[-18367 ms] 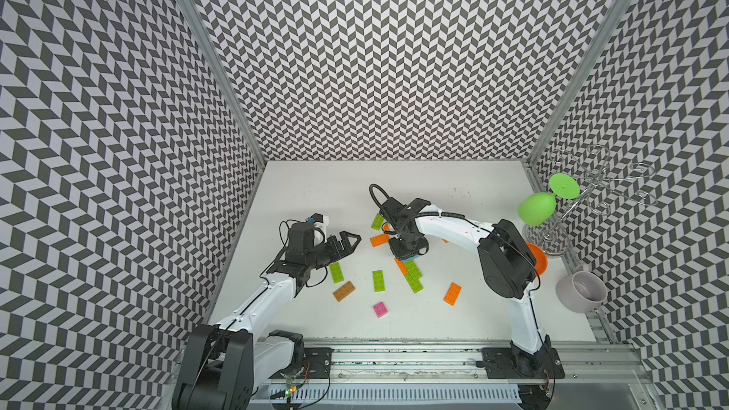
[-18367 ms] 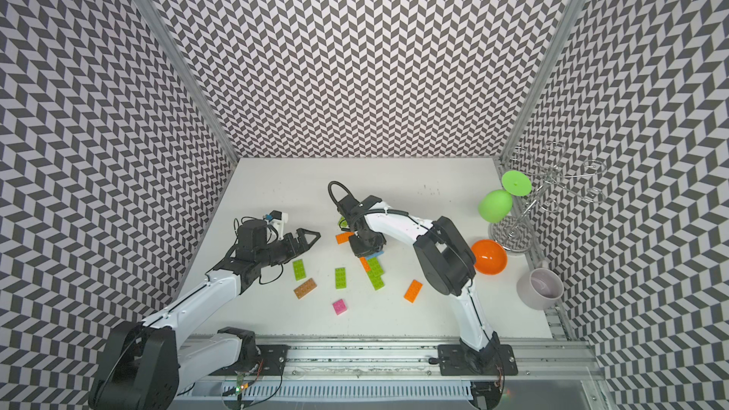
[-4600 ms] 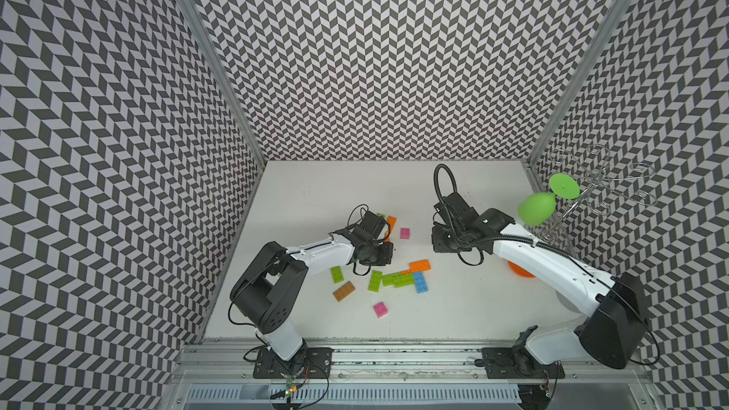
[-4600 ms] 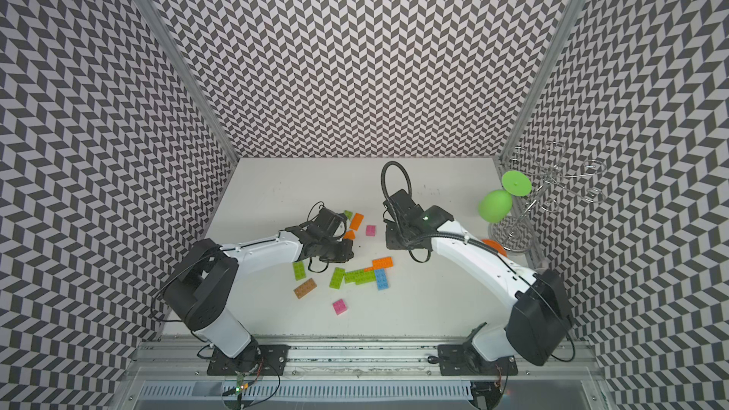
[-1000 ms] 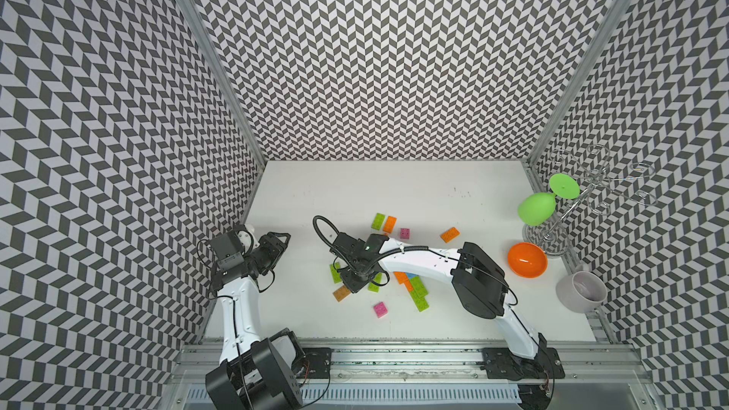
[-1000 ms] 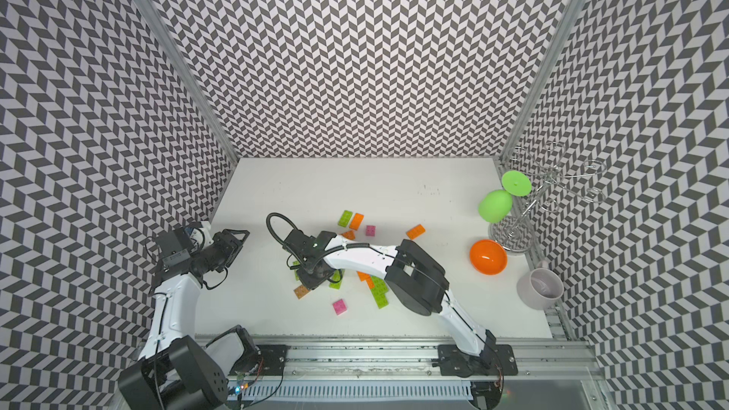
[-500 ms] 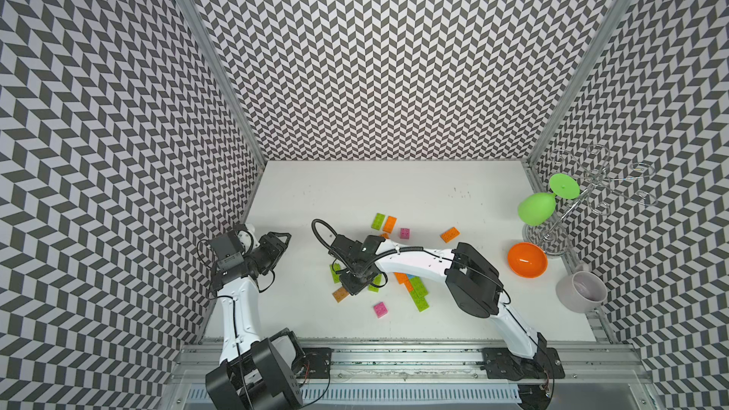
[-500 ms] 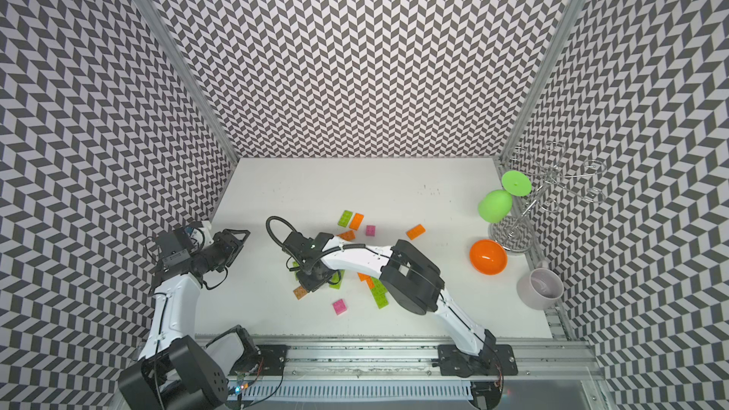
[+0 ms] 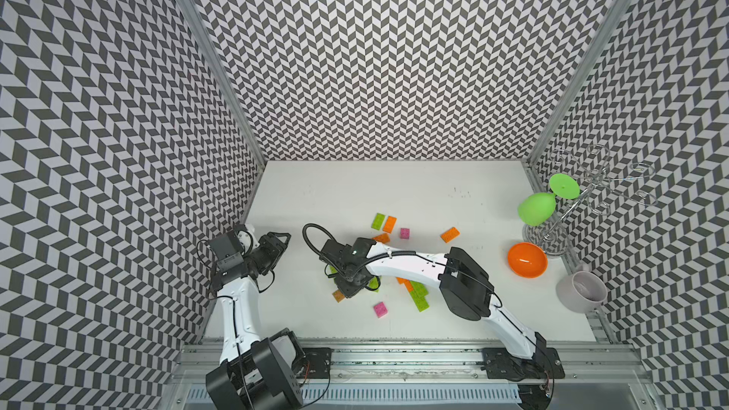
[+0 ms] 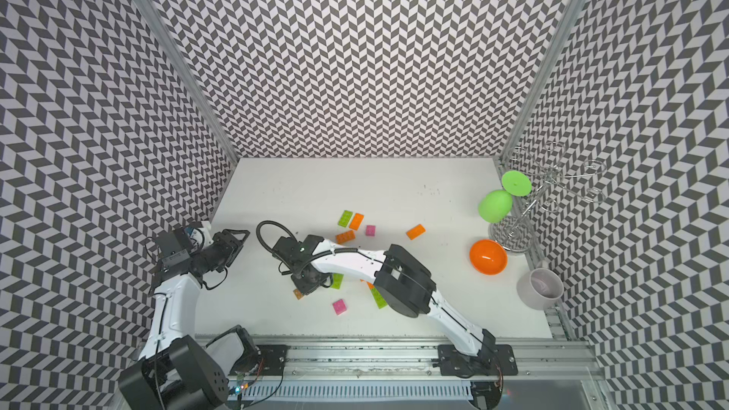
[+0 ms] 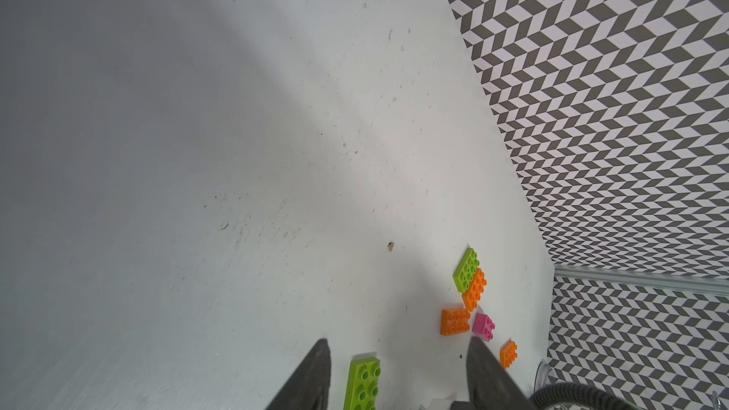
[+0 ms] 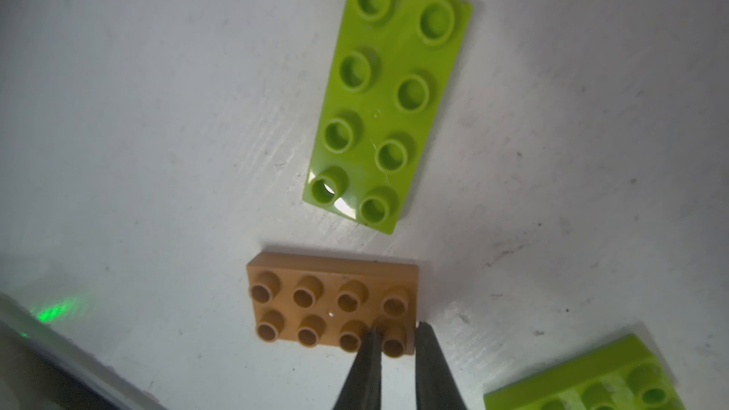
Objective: Assemble a small pinwheel with lego
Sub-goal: Pick up the lego brick from the center of the board.
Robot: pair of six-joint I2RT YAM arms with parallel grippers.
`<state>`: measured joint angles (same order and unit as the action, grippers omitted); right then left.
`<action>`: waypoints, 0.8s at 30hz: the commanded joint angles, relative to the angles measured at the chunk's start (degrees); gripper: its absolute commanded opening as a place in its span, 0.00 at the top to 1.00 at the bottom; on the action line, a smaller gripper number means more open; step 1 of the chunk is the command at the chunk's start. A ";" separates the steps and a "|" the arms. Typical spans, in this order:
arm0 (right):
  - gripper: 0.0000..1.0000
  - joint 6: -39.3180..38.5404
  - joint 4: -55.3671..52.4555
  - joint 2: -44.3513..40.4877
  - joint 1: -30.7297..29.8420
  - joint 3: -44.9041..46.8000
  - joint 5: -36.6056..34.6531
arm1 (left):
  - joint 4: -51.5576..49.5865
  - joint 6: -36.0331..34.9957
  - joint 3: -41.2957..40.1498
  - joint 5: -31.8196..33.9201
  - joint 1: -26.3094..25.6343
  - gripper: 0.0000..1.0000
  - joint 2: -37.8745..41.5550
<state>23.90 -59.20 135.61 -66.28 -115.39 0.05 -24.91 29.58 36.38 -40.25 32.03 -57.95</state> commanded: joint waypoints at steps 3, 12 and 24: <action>0.88 2.38 -9.34 5.54 -0.34 0.04 -5.96 | 0.47 -0.82 -0.65 -0.71 0.56 0.45 0.67; 0.91 2.56 -10.49 5.04 -0.34 -1.59 -4.93 | 0.73 -0.85 -0.75 -0.87 0.64 0.45 0.44; 0.91 2.60 -8.80 -2.55 1.83 -3.39 0.37 | 0.65 -0.85 -0.76 -1.13 0.68 0.45 0.59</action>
<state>26.06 -66.83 136.51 -65.58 -118.76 -1.30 -24.88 29.58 36.12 -40.40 32.29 -57.95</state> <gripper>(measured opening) 0.086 0.554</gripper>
